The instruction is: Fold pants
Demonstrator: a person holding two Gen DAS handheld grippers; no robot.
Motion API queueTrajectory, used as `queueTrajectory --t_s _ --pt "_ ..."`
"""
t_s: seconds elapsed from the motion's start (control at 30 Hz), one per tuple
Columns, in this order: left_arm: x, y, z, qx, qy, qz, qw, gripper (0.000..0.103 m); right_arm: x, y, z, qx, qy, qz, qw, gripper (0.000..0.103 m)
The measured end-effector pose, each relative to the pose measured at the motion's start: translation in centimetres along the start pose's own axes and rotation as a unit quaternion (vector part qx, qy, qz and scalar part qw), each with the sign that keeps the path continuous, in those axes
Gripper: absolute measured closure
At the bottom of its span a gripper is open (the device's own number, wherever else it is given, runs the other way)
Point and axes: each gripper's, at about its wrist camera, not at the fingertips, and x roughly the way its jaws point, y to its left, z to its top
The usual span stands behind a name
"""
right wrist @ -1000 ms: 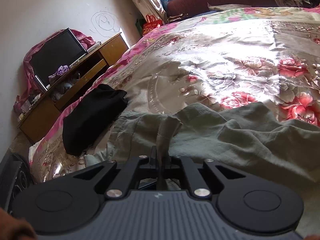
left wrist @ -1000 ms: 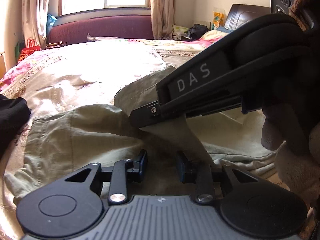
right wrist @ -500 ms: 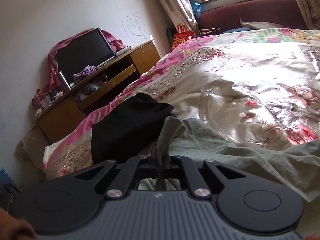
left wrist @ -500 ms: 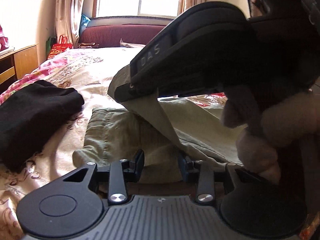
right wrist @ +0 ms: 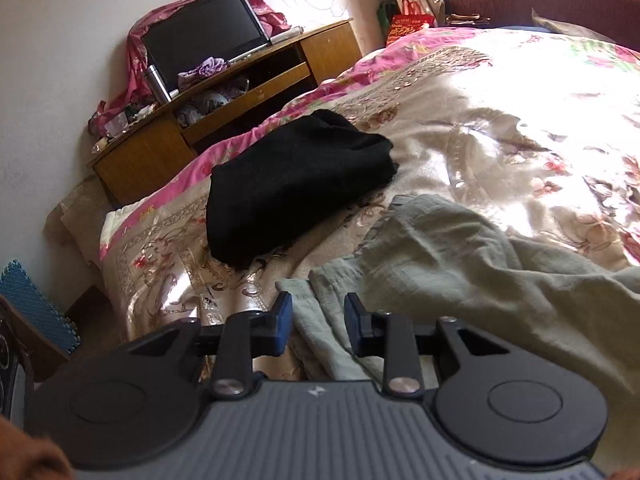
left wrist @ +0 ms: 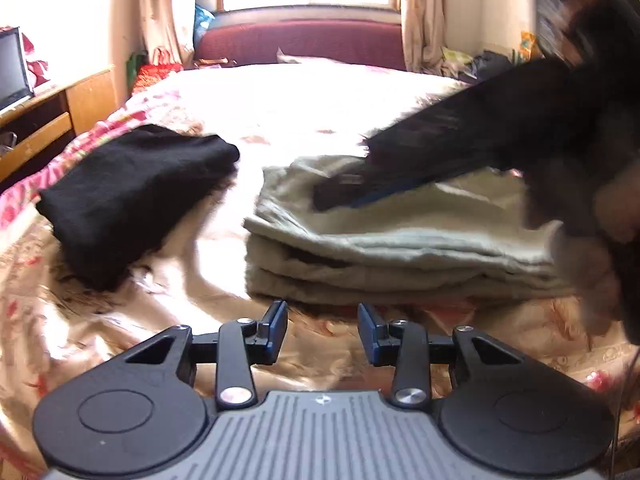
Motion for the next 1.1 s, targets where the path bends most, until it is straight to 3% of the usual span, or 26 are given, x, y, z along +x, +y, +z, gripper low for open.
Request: queueTrajectory --t_s 0.1,0.23,0.3,0.37,0.43,0.53,0.6,0.73,0.87,0.97,1.1 --pt "-0.9 0.6 1.6 0.004 -0.036 0.007 0.9993 0.05 -3.5 -2.9 -0.2 0.027 -0.013 -0.032 0.999 0.068" --pt "-0.3 -0.7 4.1 0.034 -0.084 -0.007 0.9958 0.043 -7.1 -7.9 -0.5 0.036 -0.025 -0.127 0.991 0.065" --pt "1.5 -1.8 4.8 0.055 -0.089 -0.003 0.9945 0.039 -7.8 -10.2 -0.3 0.034 -0.021 -0.16 0.986 0.066" --pt "3.5 -2.3 5.1 0.064 -0.07 -0.01 0.9954 0.039 -8.4 -12.6 -0.1 0.031 -0.019 -0.179 0.983 0.066" --pt "5.4 -3.2 4.8 0.071 -0.029 -0.016 0.9969 0.039 -8.7 -14.8 0.4 0.029 -0.004 -0.169 0.985 0.065" --pt "6.5 -4.4 2.8 0.088 0.044 0.017 0.995 0.038 -8.8 -17.1 1.4 0.036 0.02 -0.129 0.991 0.065" --pt "6.7 -4.3 1.7 0.076 0.054 0.016 0.9955 0.038 -8.1 -17.1 2.1 0.032 0.024 -0.081 0.996 0.065" --pt "6.8 -4.5 2.6 0.074 0.065 0.019 0.9949 0.037 -4.1 -15.9 4.1 0.007 0.058 0.017 0.998 0.065" --pt "6.8 -5.1 2.8 0.103 0.064 0.023 0.9924 0.037 0.5 -15.1 5.3 -0.01 0.142 0.09 0.986 0.063" --pt "6.6 -5.0 2.6 0.107 0.059 0.021 0.9922 0.037 2.8 -15.2 5.3 0.013 0.238 0.158 0.958 0.064" --pt "6.3 -4.6 2.5 0.095 0.054 0.013 0.9939 0.037 2.2 -14.8 5.3 -0.045 0.267 0.13 0.954 0.063"
